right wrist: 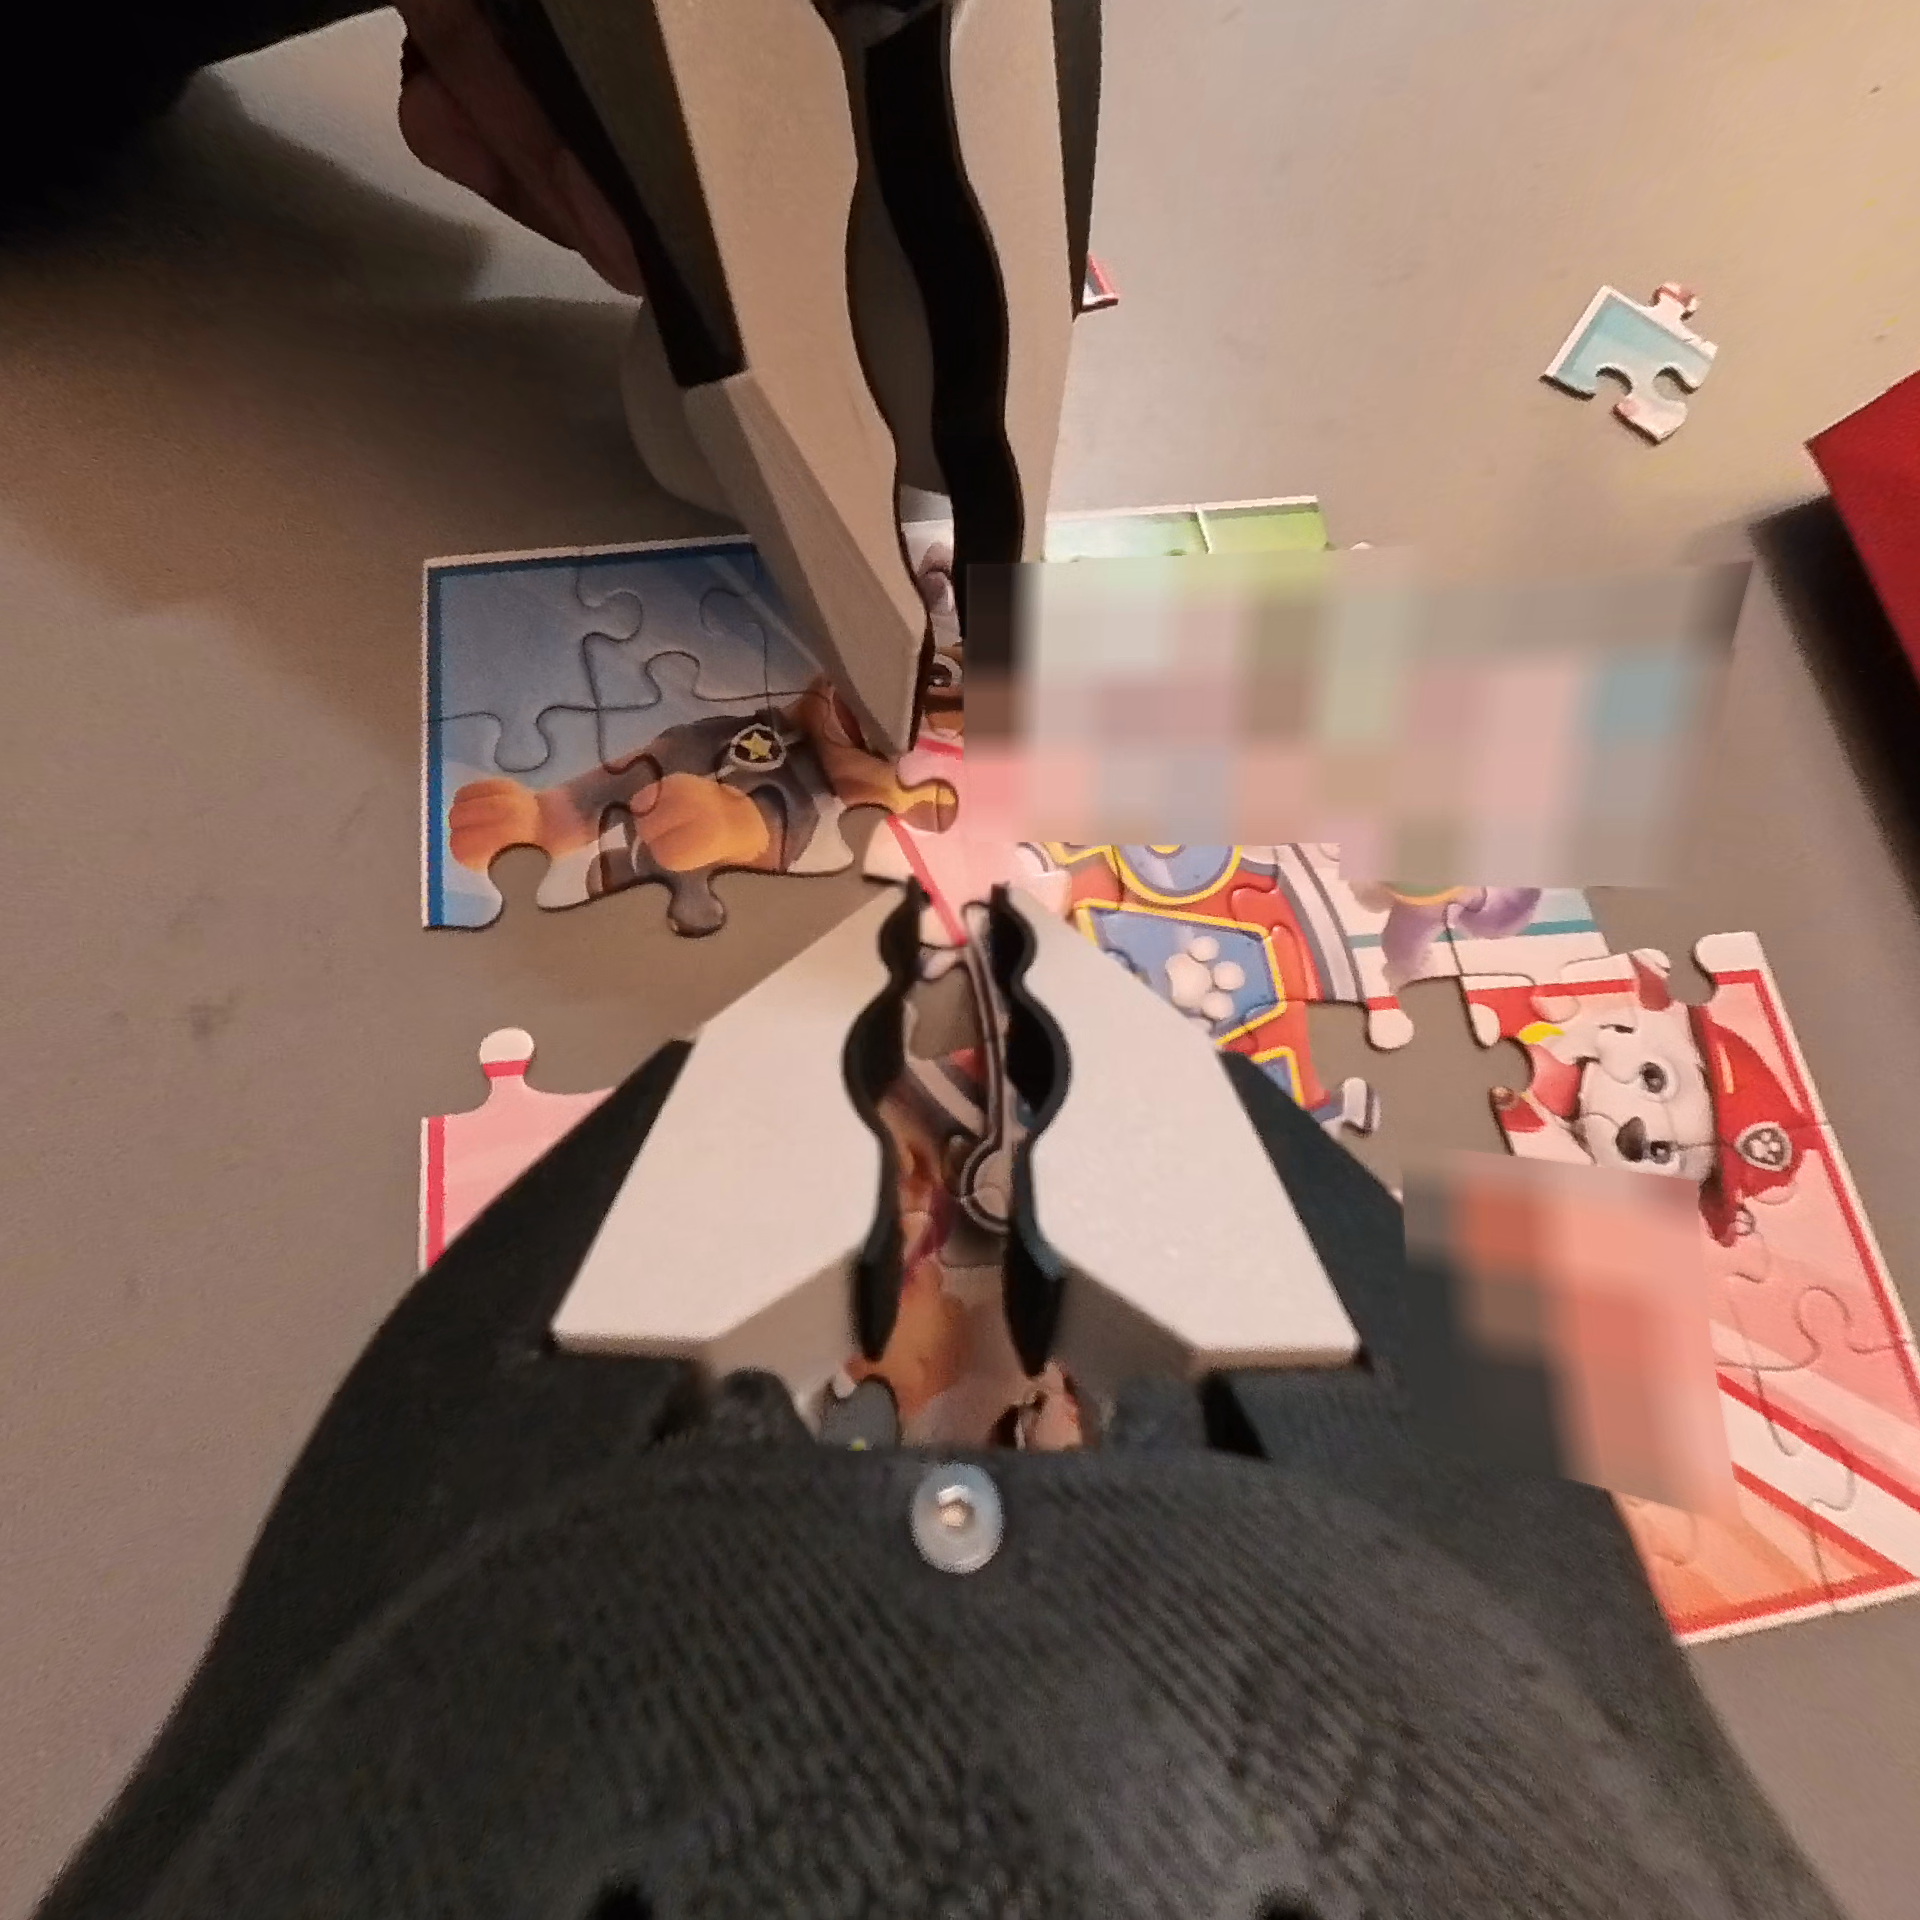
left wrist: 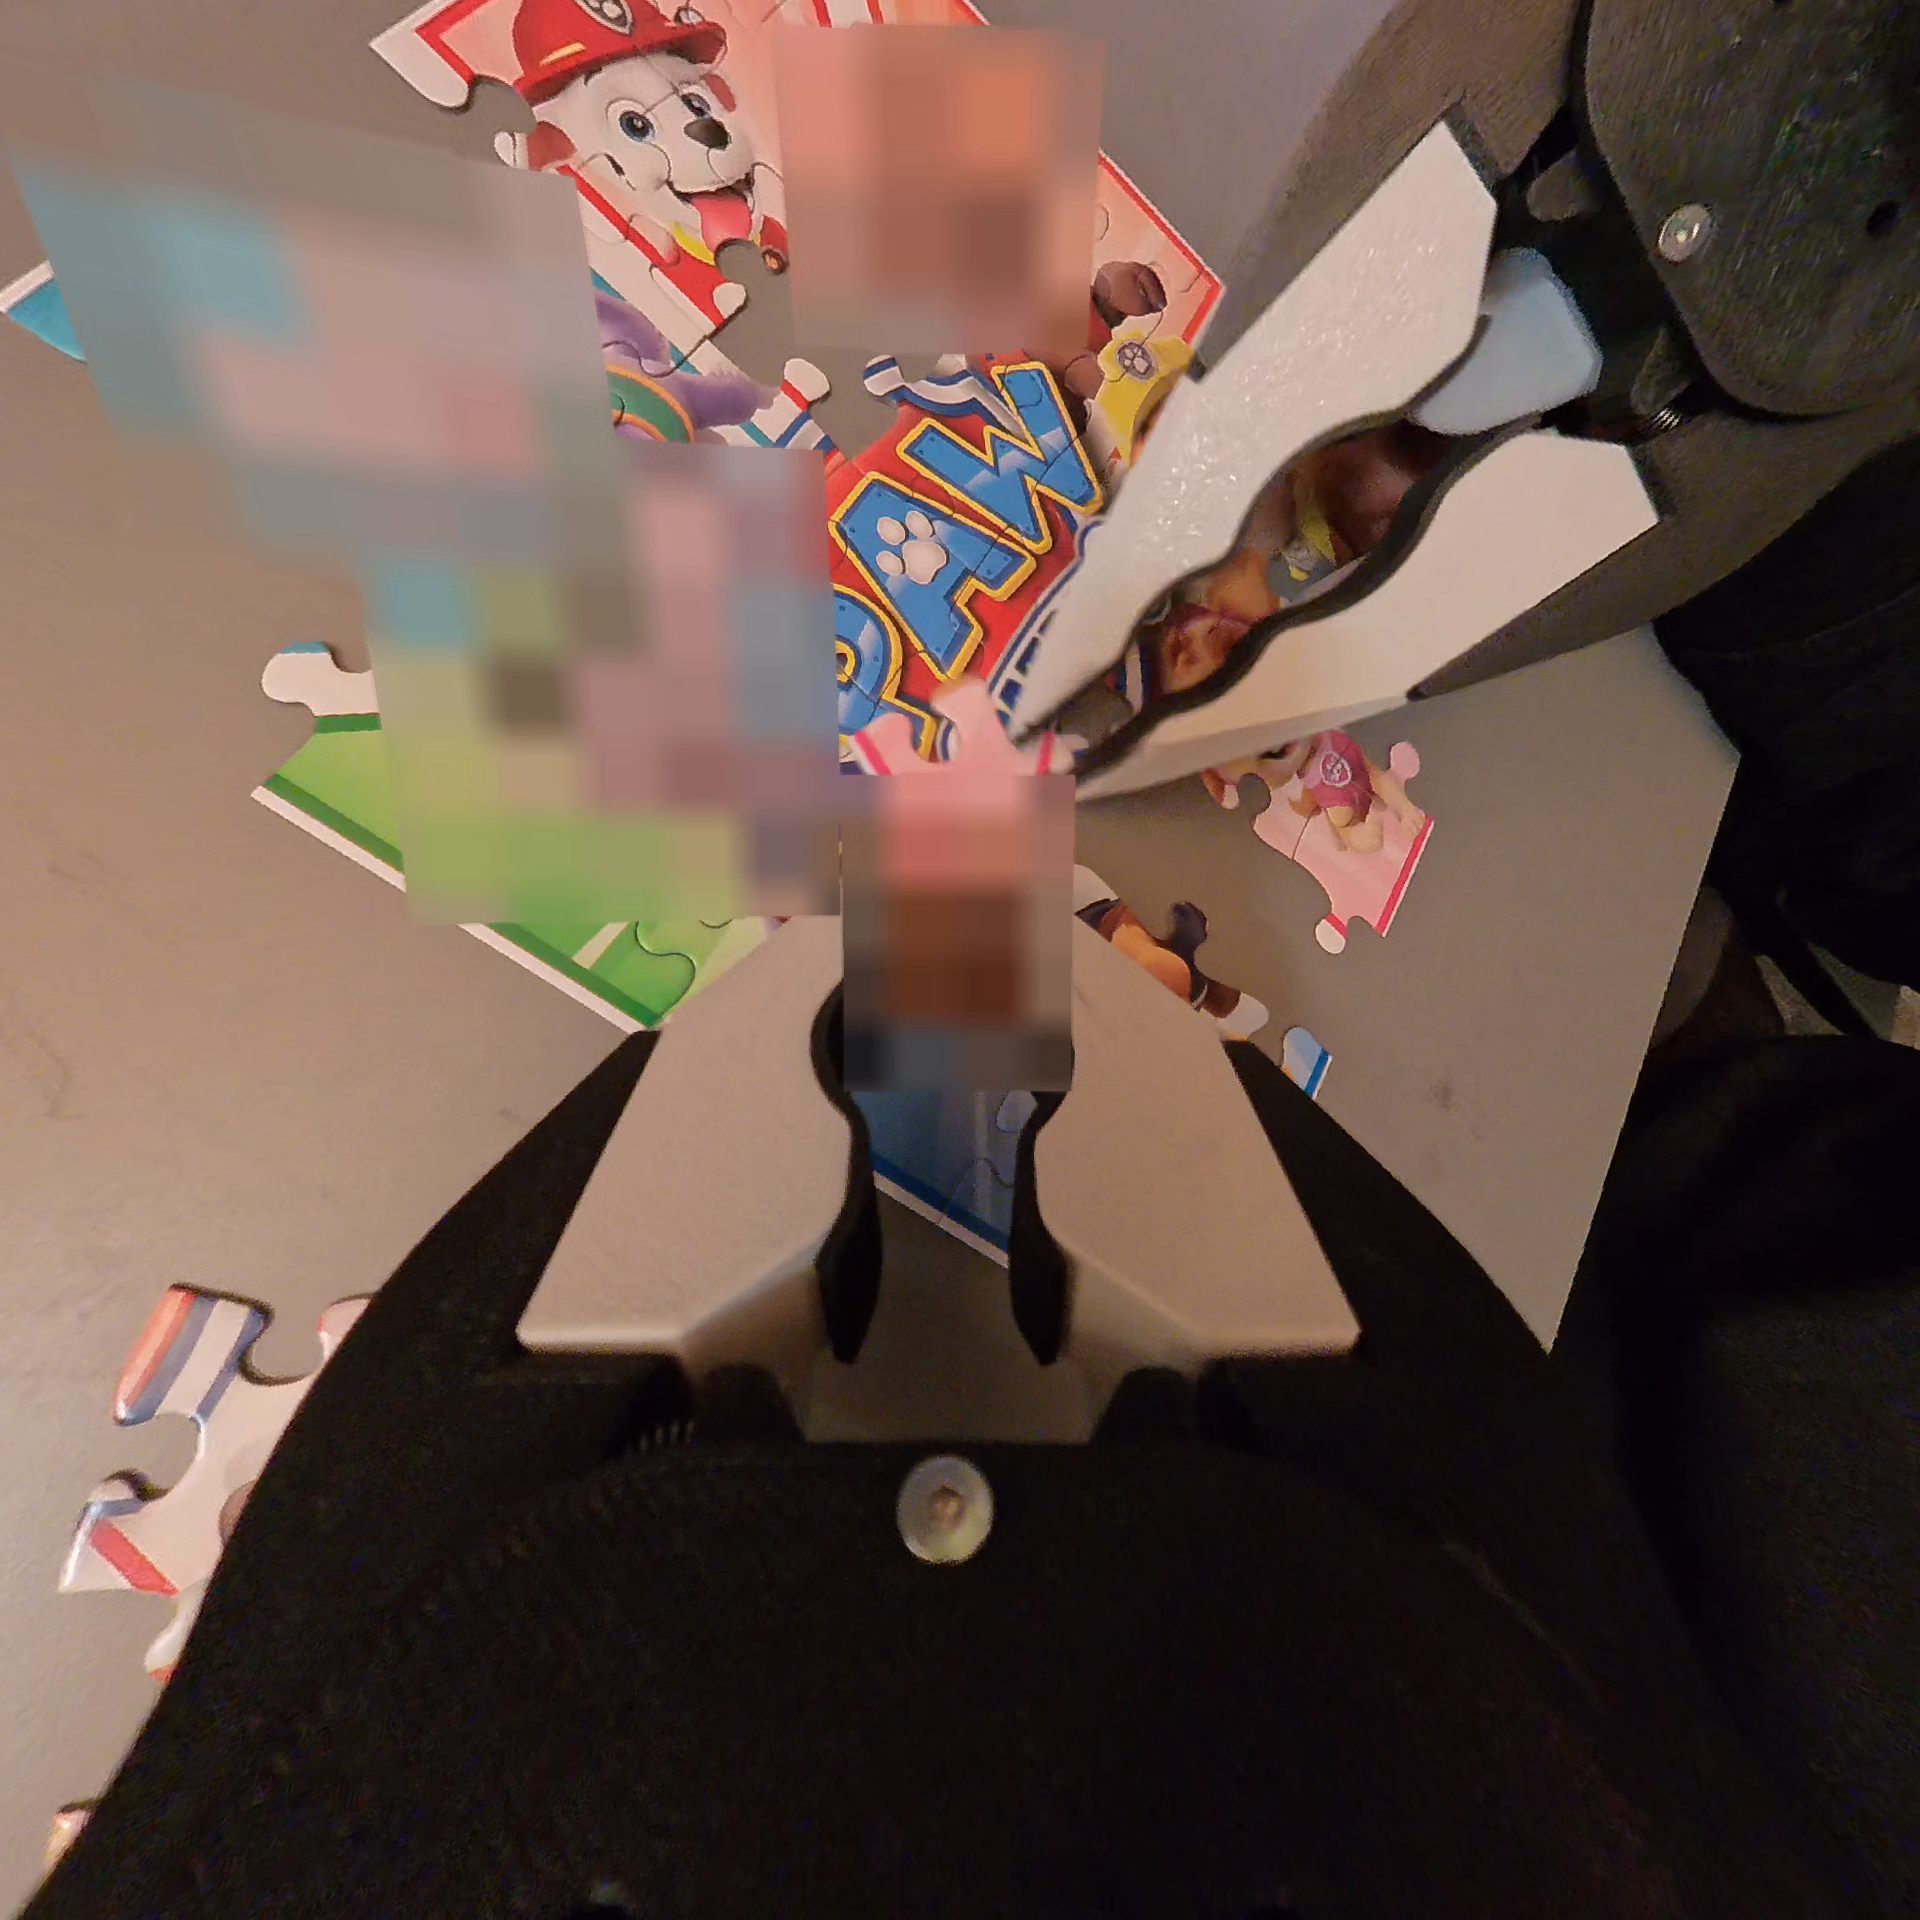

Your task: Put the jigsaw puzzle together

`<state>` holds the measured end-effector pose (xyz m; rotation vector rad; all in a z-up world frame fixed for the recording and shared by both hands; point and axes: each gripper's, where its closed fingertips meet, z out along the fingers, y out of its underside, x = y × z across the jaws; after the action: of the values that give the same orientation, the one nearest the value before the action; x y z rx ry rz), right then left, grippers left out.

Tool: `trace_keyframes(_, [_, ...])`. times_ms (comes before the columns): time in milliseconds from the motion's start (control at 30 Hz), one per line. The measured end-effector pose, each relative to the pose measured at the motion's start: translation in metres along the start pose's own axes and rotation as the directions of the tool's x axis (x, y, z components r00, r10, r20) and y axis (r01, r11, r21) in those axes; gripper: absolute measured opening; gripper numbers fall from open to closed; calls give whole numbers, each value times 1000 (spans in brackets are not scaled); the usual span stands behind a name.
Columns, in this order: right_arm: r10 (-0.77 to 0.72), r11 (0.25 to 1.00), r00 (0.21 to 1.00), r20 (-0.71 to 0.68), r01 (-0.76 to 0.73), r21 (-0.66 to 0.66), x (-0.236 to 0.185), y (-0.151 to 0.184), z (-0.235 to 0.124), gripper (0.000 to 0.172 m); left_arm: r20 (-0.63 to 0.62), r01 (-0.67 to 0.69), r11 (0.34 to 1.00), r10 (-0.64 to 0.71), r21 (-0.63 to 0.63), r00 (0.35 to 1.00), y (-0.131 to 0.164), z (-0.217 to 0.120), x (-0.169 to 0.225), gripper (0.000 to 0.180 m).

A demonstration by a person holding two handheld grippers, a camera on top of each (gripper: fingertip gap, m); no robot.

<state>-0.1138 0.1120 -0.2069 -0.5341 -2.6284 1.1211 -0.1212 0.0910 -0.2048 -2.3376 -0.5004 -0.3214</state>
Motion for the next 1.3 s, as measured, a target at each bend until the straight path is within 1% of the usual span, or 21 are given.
trace_keyframes(33, [-3, 1000, 1000, 0, 3, -6, 0, 1, 0, 5, 2, 2, 1000, -2, 3, 1000, 0, 0, -1, 17])
trace_keyframes(267, [1, 1000, 1000, 1, -1, -7, 1, 2, -2, 4, 0, 14, 1000, -14, 25, 1000, -3, -4, -3, 17])
trace_keyframes(333, [-1, 1000, 1000, 5, 1, -2, 1, 1, -3, 0, -1, 16, 999, -16, 33, 1000, -4, -5, -3, 17])
trace_keyframes(600, [14, 999, 1000, 16, -14, 32, 3, -2, -13, 0, -18, 36, 996, -34, 80, 999, -11, -7, -4, 20])
trace_keyframes(767, [27, 998, 999, -42, -24, 64, 14, -6, -16, 0, -22, 38, 998, -36, 60, 999, -8, -5, -4, 21])
trace_keyframes(833, [36, 995, 997, -70, -29, 92, 17, -11, -15, 31, -29, 31, 999, -30, 45, 999, -5, -3, -2, 20])
trace_keyframes(867, [43, 995, 997, -69, -36, 95, 17, -12, -13, 40, -33, 28, 999, -26, 41, 999, -5, -3, -1, 19])
trace_keyframes(933, [58, 994, 996, -65, -52, 93, 16, -12, -8, 53, -39, 28, 999, -26, 35, 999, -4, -2, 1, 19])
trace_keyframes(1067, [59, 997, 997, -56, -57, 44, 12, -5, 3, 61, -43, 29, 999, -28, 27, 999, -3, -1, 1, 19])
trace_keyframes(1100, [58, 998, 997, -52, -57, 33, 11, -4, 5, 61, -43, 30, 999, -29, 30, 999, -3, -1, 1, 19])
trace_keyframes(1300, [71, 997, 997, -11, -71, 27, 5, -4, 6, 51, -42, 36, 998, -34, 42, 999, -5, -3, 0, 19])
